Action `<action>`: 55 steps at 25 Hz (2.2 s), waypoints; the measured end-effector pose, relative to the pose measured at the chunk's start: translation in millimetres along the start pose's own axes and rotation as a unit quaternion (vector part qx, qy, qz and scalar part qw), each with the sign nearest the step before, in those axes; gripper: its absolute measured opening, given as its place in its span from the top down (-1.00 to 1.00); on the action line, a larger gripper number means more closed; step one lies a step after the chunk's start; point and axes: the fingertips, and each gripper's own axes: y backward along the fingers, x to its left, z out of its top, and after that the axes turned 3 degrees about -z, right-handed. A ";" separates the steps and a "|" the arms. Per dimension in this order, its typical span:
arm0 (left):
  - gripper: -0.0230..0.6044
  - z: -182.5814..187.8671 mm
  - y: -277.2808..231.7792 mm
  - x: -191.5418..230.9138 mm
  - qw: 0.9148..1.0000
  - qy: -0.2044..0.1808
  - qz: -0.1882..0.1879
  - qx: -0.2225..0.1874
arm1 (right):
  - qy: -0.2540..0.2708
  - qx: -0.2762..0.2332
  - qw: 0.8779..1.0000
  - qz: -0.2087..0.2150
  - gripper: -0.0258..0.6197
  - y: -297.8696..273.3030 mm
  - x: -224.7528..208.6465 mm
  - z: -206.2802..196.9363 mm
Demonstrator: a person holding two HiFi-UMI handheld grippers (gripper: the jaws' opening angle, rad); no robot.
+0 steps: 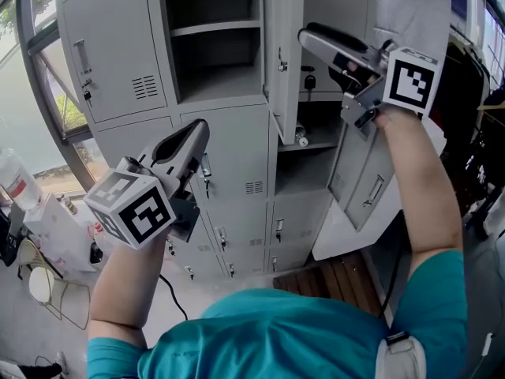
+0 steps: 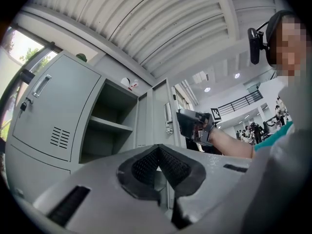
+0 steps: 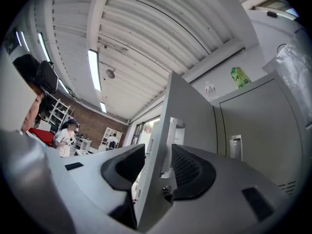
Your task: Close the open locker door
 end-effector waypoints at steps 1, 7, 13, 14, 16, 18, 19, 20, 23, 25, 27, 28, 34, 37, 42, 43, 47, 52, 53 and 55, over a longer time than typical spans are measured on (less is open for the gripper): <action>0.92 0.3 0.0 -2.6 1.000 -0.003 0.004 0.003 | -0.005 0.002 1.000 0.004 0.45 -2.9 -2.2 -2.4; 0.92 -1.6 4.1 -7.9 1.000 -0.005 0.021 0.004 | -0.014 0.011 1.000 0.014 0.47 -9.3 -12.3 -14.9; 0.92 -4.7 14.5 -1.9 0.999 -0.006 0.034 0.002 | -0.010 0.009 0.999 0.036 0.51 -19.1 -4.7 -15.0; 0.92 -5.1 16.9 1.0 0.999 -0.007 0.035 0.002 | -0.009 0.010 0.999 0.037 0.51 -23.8 -2.9 -15.8; 0.92 -6.5 19.8 5.0 0.999 -0.007 0.038 0.002 | -0.005 0.012 0.999 0.037 0.51 -30.6 -0.3 -17.5; 0.92 -8.3 21.8 7.9 0.999 -0.006 0.042 0.002 | -0.001 0.014 0.999 0.036 0.51 -34.4 1.4 -18.9; 0.92 -8.8 23.5 10.8 0.999 -0.005 0.044 0.001 | 0.001 0.014 0.999 0.034 0.51 -37.2 2.5 -19.8; 0.92 -9.0 25.4 14.5 0.999 -0.005 0.046 0.001 | 0.003 0.015 0.999 0.033 0.51 -40.4 3.7 -20.7; 0.92 -8.3 30.0 22.2 0.999 -0.006 0.051 0.000 | 0.012 0.014 0.999 0.029 0.51 -46.4 7.5 -21.6; 0.92 -6.9 32.4 24.4 0.998 -0.007 0.055 -0.001 | 0.020 0.014 0.999 0.028 0.51 -47.0 10.3 -21.0; 0.92 -5.9 32.3 26.0 0.998 -0.006 0.056 -0.004 | 0.028 0.013 0.999 0.026 0.51 -46.0 11.4 -19.9; 0.92 -5.2 31.8 28.1 0.998 -0.007 0.056 -0.004 | 0.032 0.014 0.999 0.023 0.51 -46.8 11.1 -19.9; 0.92 -3.6 52.2 79.8 0.999 -0.001 0.034 -0.004 | 0.050 0.025 0.998 -0.005 0.49 -94.7 22.4 -30.9; 0.92 -2.0 56.2 101.7 1.000 0.000 0.023 -0.005 | 0.055 0.026 0.998 -0.019 0.49 -110.4 24.2 -33.6; 0.92 -1.0 61.0 132.4 1.000 0.005 0.006 -0.005 | 0.064 0.036 0.996 -0.044 0.49 -134.0 23.7 -40.7; 0.91 -1.1 61.6 137.7 1.000 0.007 0.003 -0.005 | 0.066 0.039 0.996 -0.049 0.49 -138.4 23.4 -42.2; 0.92 0.7 63.3 156.3 1.000 0.011 -0.014 -0.005 | 0.070 0.045 0.994 -0.065 0.48 -155.6 22.5 -45.7; 0.92 1.4 68.5 180.4 1.000 0.014 -0.027 -0.002 | 0.073 0.052 0.992 -0.087 0.48 -176.1 19.4 -51.6; 0.92 1.4 69.7 185.4 0.999 0.015 -0.029 -0.002 | 0.073 0.054 0.991 -0.094 0.48 -179.7 17.9 -52.9; 0.91 1.5 72.1 195.0 0.999 0.017 -0.033 -0.002 | 0.076 0.058 0.990 -0.103 0.48 -187.8 15.8 -55.4</action>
